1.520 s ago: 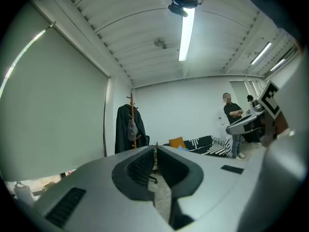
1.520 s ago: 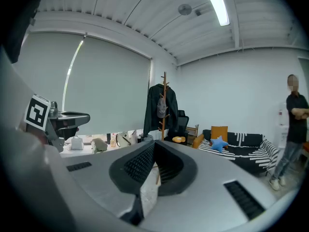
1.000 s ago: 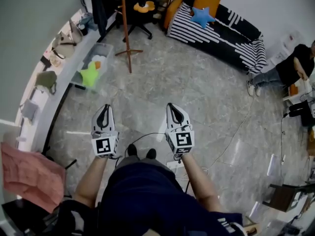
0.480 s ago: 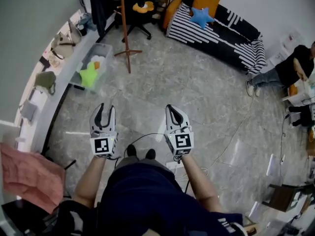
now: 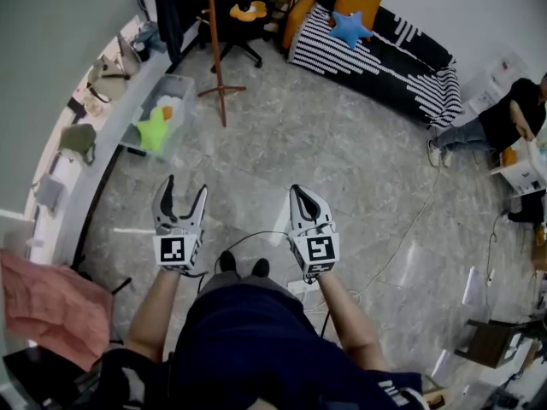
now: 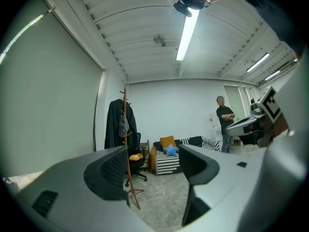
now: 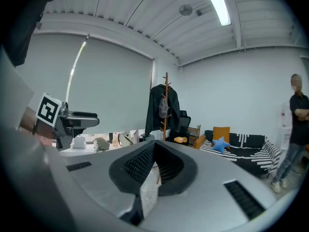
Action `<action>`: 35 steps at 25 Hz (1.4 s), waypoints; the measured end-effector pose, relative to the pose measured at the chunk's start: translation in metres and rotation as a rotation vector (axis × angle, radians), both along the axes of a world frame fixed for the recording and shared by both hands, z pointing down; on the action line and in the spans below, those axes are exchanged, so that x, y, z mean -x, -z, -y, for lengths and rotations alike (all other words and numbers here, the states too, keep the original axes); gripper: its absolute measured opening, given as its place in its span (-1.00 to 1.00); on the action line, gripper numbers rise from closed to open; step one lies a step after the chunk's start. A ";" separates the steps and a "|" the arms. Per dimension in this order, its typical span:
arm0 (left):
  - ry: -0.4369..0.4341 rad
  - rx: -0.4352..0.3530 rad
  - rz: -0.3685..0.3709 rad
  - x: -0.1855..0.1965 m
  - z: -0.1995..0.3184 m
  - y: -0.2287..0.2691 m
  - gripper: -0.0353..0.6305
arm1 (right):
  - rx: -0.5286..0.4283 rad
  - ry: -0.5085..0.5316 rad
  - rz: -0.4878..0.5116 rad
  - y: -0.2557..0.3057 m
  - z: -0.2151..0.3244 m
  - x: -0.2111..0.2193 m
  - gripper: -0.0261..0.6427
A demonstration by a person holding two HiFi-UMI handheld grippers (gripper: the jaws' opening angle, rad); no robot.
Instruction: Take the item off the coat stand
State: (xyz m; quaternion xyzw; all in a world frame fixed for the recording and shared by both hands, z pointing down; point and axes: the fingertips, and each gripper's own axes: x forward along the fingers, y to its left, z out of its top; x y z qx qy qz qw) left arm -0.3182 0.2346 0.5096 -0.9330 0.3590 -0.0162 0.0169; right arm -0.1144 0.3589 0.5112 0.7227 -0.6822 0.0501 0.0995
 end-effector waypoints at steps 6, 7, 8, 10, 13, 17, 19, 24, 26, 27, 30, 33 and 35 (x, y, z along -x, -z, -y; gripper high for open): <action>0.005 -0.014 0.021 -0.014 0.003 0.004 0.09 | -0.008 0.023 0.007 0.003 -0.008 -0.017 -0.87; 0.014 -0.018 0.023 -0.017 0.006 0.004 0.09 | -0.008 0.034 0.009 0.004 -0.009 -0.020 -0.87; 0.025 -0.020 0.021 -0.020 0.007 0.005 0.09 | -0.007 0.047 0.011 0.004 -0.011 -0.023 -0.87; 0.044 -0.021 0.024 -0.025 0.009 0.005 0.09 | -0.003 0.075 0.008 0.004 -0.015 -0.029 -0.87; 0.060 -0.031 0.035 -0.032 0.021 0.004 0.09 | -0.004 0.101 -0.011 0.001 -0.009 -0.038 -0.87; 0.068 -0.026 0.024 -0.043 0.039 0.007 0.09 | -0.009 0.108 -0.011 -0.003 0.011 -0.046 -0.87; 0.064 -0.026 0.019 -0.053 0.052 0.008 0.09 | -0.007 0.111 -0.014 -0.002 0.023 -0.052 -0.87; 0.073 -0.029 -0.005 -0.082 0.100 0.014 0.09 | -0.033 0.123 -0.013 -0.001 0.073 -0.082 -0.87; 0.068 -0.035 -0.014 -0.090 0.129 0.015 0.09 | -0.032 0.123 -0.009 0.000 0.106 -0.092 -0.87; 0.066 -0.036 -0.017 -0.093 0.145 0.015 0.09 | -0.026 0.122 -0.010 0.001 0.125 -0.096 -0.87; 0.065 -0.035 -0.035 -0.105 0.198 0.020 0.09 | -0.013 0.116 -0.018 0.002 0.187 -0.109 -0.87; 0.068 -0.039 -0.058 -0.119 0.243 0.030 0.09 | 0.000 0.117 -0.008 0.001 0.239 -0.123 -0.87; 0.067 -0.044 -0.055 -0.132 0.271 0.036 0.09 | 0.000 0.121 -0.010 0.003 0.268 -0.134 -0.87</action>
